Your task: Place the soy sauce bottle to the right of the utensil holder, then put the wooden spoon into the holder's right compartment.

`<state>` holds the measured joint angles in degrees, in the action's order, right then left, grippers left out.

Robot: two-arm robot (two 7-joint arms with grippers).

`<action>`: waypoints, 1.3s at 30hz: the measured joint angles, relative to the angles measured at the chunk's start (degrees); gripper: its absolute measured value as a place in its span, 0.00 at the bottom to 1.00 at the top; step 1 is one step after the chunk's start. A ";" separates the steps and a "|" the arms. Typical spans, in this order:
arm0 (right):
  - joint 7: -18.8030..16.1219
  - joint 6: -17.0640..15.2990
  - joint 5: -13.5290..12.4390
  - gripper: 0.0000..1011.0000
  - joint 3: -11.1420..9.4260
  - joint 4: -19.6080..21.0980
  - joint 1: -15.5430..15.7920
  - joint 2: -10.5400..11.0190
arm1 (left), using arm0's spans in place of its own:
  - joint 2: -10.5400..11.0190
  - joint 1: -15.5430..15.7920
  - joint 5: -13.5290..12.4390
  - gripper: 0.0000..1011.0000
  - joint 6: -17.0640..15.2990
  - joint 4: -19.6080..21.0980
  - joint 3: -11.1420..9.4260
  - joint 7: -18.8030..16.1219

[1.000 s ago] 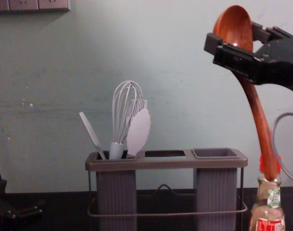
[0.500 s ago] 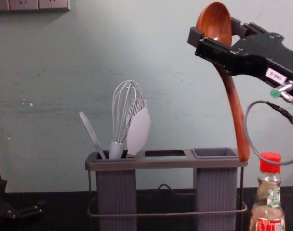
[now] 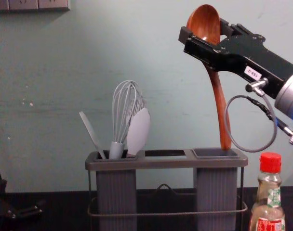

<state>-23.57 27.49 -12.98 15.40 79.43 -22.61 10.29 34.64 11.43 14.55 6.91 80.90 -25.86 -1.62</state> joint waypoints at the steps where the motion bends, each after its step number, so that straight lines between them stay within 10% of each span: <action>1: 0.05 0.17 0.07 0.83 0.01 -0.53 -0.31 -0.21 | 0.00 0.00 0.00 1.00 0.00 0.00 0.00 0.00; 39: -0.20 7.01 0.93 0.83 -1.53 -13.49 -1.25 -5.05 | 0.00 0.00 0.00 1.00 0.00 0.00 0.00 0.00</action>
<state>-23.77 34.49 -12.05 13.87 65.93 -23.86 5.24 34.65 11.43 14.55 6.91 80.90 -25.86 -1.62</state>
